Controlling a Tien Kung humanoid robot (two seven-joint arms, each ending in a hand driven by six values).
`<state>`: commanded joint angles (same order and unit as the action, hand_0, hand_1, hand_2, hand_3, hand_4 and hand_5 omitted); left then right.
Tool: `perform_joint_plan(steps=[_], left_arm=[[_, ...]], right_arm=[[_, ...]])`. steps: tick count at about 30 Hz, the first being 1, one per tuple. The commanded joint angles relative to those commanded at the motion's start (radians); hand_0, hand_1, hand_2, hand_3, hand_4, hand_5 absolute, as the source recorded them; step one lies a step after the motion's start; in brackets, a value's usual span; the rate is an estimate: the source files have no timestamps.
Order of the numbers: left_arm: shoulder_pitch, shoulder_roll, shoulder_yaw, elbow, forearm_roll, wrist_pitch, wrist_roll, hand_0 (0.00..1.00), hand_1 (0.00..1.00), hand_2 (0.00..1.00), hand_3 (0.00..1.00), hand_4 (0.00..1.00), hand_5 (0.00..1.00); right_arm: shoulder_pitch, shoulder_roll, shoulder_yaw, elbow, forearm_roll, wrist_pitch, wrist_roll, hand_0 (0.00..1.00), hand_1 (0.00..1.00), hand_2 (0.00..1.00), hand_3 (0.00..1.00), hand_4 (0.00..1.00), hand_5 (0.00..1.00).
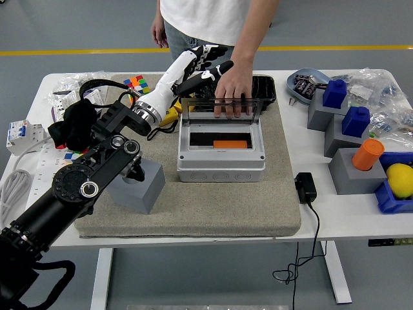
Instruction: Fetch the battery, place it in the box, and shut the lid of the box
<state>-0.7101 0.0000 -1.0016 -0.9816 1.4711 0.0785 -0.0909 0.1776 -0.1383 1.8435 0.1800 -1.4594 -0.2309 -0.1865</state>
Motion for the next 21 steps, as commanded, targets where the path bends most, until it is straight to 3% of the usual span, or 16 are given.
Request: perform_joint_plan(steps=[4, 6, 7, 11, 12, 13, 18, 19, 21], left_arm=[[0.001, 0.000, -0.023, 0.018, 0.169, -0.057, 0.080, 0.998, 0.998, 0.998, 0.998, 0.998, 0.998], [0.004, 0.000, -0.020, 0.014, 0.254, -0.084, 0.097, 0.998, 0.998, 0.998, 0.998, 0.998, 0.998], [0.005, 0.000, -0.018, 0.011, 0.292, -0.090, 0.101, 0.998, 0.998, 0.998, 0.913, 0.998, 0.998], [0.006, 0.000, 0.003, -0.016, 0.468, -0.127, 0.120, 0.998, 0.998, 0.998, 0.913, 0.998, 0.998], [0.006, 0.000, 0.010, -0.021, 0.514, -0.134, 0.122, 0.998, 0.998, 0.998, 0.913, 0.998, 0.998], [0.004, 0.000, 0.016, -0.024, 0.553, -0.138, 0.123, 0.998, 0.998, 0.998, 0.814, 0.998, 0.998], [-0.004, 0.000, 0.045, -0.042, 0.760, -0.135, 0.118, 0.998, 0.998, 0.998, 0.814, 0.998, 0.998], [-0.003, 0.000, 0.046, -0.046, 0.798, -0.135, 0.118, 0.998, 0.998, 0.974, 0.769, 0.998, 0.998], [-0.001, 0.000, 0.047, -0.051, 0.798, -0.135, 0.118, 0.998, 0.998, 0.974, 0.769, 0.998, 0.998]], right_arm=[[0.000, 0.002, 0.006, 0.000, -0.004, 0.001, 0.000, 0.895, 0.883, 0.849, 0.827, 0.998, 0.998], [-0.001, 0.002, 0.007, 0.000, -0.004, 0.001, 0.000, 0.895, 0.883, 0.849, 0.827, 0.998, 0.998], [-0.001, 0.002, 0.007, 0.000, -0.004, 0.001, -0.001, 0.895, 0.882, 0.848, 0.827, 0.998, 0.998], [-0.003, 0.001, 0.007, 0.000, -0.005, 0.001, -0.001, 0.895, 0.882, 0.848, 0.827, 0.998, 0.998], [-0.003, 0.001, 0.006, 0.000, -0.005, 0.001, -0.001, 0.895, 0.882, 0.848, 0.827, 0.998, 0.998], [-0.003, 0.001, 0.006, 0.000, -0.004, 0.000, -0.001, 0.895, 0.884, 0.847, 0.827, 0.998, 0.998], [-0.003, -0.002, 0.001, 0.000, -0.003, -0.001, -0.003, 0.895, 0.884, 0.847, 0.827, 0.998, 0.998], [-0.003, -0.002, 0.001, 0.000, -0.003, -0.001, -0.003, 0.895, 0.883, 0.847, 0.827, 0.998, 0.998], [-0.002, -0.002, 0.001, 0.000, -0.002, -0.001, -0.003, 0.895, 0.883, 0.847, 0.827, 0.998, 0.998]])
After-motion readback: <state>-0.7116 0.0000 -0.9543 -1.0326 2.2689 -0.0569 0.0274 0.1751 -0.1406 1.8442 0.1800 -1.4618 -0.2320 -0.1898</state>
